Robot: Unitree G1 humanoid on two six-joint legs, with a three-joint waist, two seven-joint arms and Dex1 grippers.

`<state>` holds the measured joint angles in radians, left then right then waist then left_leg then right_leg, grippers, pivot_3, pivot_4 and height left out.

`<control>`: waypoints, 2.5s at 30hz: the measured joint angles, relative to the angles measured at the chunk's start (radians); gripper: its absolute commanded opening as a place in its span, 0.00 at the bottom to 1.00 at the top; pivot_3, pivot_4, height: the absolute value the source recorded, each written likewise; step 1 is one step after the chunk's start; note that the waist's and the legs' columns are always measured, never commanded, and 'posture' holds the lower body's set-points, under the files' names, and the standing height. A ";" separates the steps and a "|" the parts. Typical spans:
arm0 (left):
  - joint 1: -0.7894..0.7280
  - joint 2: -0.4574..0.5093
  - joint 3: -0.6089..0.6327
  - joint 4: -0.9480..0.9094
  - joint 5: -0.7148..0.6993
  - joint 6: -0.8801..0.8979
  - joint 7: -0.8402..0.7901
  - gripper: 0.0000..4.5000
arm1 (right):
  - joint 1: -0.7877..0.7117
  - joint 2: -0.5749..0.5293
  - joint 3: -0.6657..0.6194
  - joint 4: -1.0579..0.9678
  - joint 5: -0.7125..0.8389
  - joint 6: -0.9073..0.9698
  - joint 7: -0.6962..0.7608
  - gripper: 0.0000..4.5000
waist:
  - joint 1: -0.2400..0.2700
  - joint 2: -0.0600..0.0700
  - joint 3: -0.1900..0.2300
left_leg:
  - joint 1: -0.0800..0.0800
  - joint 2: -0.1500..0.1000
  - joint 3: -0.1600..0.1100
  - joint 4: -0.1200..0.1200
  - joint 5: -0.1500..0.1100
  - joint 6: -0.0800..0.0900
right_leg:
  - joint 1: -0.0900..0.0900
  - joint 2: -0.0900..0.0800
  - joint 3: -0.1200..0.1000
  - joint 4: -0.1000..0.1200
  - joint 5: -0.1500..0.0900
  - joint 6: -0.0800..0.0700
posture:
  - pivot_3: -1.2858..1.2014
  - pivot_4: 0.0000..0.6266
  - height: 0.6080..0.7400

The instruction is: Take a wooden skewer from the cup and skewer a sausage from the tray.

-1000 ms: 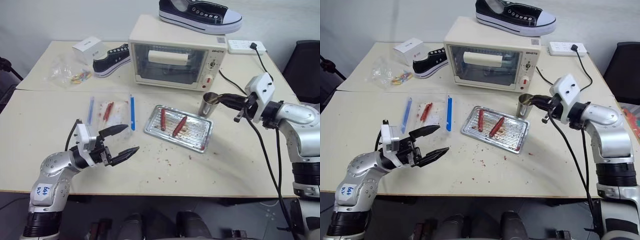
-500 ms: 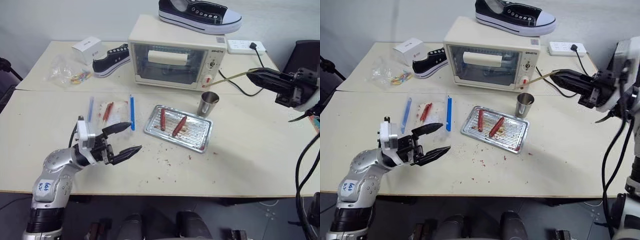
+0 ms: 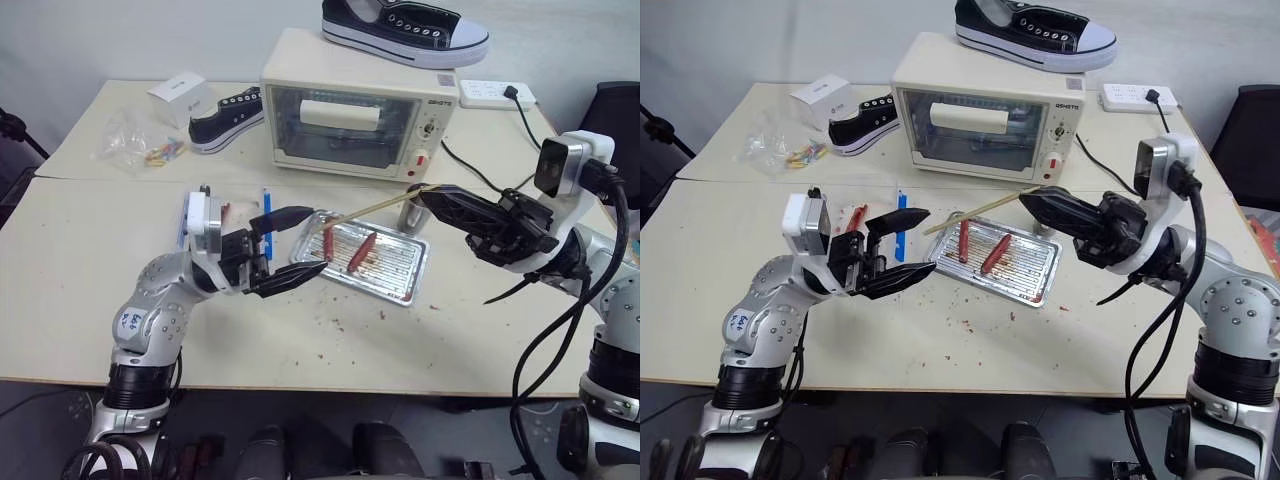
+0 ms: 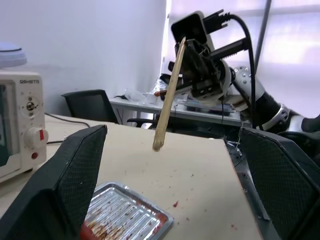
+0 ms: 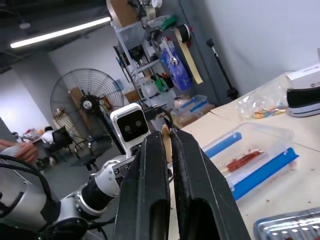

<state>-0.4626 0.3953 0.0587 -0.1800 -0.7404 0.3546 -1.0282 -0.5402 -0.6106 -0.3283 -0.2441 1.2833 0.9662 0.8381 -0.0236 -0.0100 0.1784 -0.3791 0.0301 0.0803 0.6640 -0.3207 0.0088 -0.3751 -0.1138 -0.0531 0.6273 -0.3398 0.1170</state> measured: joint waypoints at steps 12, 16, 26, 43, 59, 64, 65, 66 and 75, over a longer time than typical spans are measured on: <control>-0.005 -0.042 -0.020 -0.048 -0.010 0.040 0.034 0.29 | 0.020 0.028 0.039 -0.005 0.030 -0.003 -0.008 0.00 | 0.000 0.000 0.000 | 0.000 0.000 0.000 0.000 0.000 0.000 | 0.000 0.001 0.000 0.000 0.000 0.000 | 0.52 0.24 1.00; -0.005 -0.052 -0.021 -0.049 -0.010 0.042 0.045 0.01 | 0.035 0.034 0.049 -0.008 0.030 -0.007 -0.010 0.00 | 0.000 0.000 0.000 | 0.000 0.000 0.000 0.000 0.000 0.000 | 0.000 0.001 0.000 0.000 0.000 0.000 | 0.52 0.24 1.00; -0.005 -0.054 -0.016 -0.051 -0.011 0.052 0.073 0.00 | 0.071 0.047 0.050 -0.026 0.010 -0.037 -0.044 0.24 | 0.000 0.000 0.000 | -0.001 0.000 -0.001 0.000 0.000 0.000 | 0.000 0.000 0.001 0.000 0.000 0.000 | 0.52 0.24 1.00; 0.437 0.203 0.402 -0.040 0.000 0.002 0.109 0.00 | 0.603 -0.145 -0.014 -0.017 -0.570 -0.457 0.147 0.99 | 0.000 0.000 0.000 | -0.003 0.000 -0.004 0.001 0.000 0.001 | 0.000 -0.002 0.003 -0.005 0.000 0.000 | 0.52 0.24 1.00; 0.443 0.170 0.393 -0.109 -0.004 -0.001 0.207 0.00 | 0.019 0.143 0.392 -0.061 -0.803 -0.008 -0.418 0.99 | -0.004 0.000 0.000 | -0.009 0.000 -0.009 0.001 0.000 -0.003 | -0.004 -0.002 0.000 -0.002 -0.001 -0.001 | 0.52 0.24 1.00; 0.455 0.167 0.389 -0.136 -0.004 0.002 0.223 0.00 | -0.033 0.237 0.440 -0.008 -0.874 0.045 -0.527 0.99 | -0.005 0.000 0.000 | -0.009 0.000 -0.009 0.001 0.000 -0.003 | -0.004 -0.001 0.000 -0.001 -0.001 -0.001 | 0.52 0.24 1.00; 0.458 0.166 0.389 -0.139 -0.004 0.003 0.228 0.00 | -0.038 0.251 0.443 0.003 -0.886 0.050 -0.542 0.99 | -0.005 0.000 0.000 | -0.009 0.000 -0.009 0.001 0.000 -0.003 | -0.004 -0.001 0.000 -0.001 -0.001 -0.001 | 0.52 0.24 1.00; 0.461 0.166 0.389 -0.144 -0.005 0.004 0.231 0.00 | -0.044 0.264 0.445 0.014 -0.901 0.056 -0.559 0.99 | -0.006 0.000 0.000 | -0.009 0.000 -0.008 0.001 0.000 -0.003 | -0.004 -0.001 0.000 -0.001 -0.001 -0.001 | 0.52 0.24 1.00; 0.468 0.166 0.389 -0.173 -0.009 0.007 0.250 0.00 | -0.088 0.330 0.456 0.098 -0.989 0.052 -0.618 0.99 | -0.007 0.000 0.000 | -0.009 0.000 -0.008 0.001 0.000 -0.003 | -0.005 0.000 -0.001 -0.001 -0.001 -0.001 | 0.52 0.24 1.00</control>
<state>0.0058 0.5616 0.4480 -0.3528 -0.7495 0.3621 -0.7780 -0.6283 -0.2804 0.1281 -0.1465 0.2945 1.0181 0.2202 -0.0308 -0.0096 0.1788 -0.3879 0.0301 0.0725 0.6646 -0.3206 0.0061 -0.3805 -0.1143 -0.0536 0.6268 -0.3403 0.1159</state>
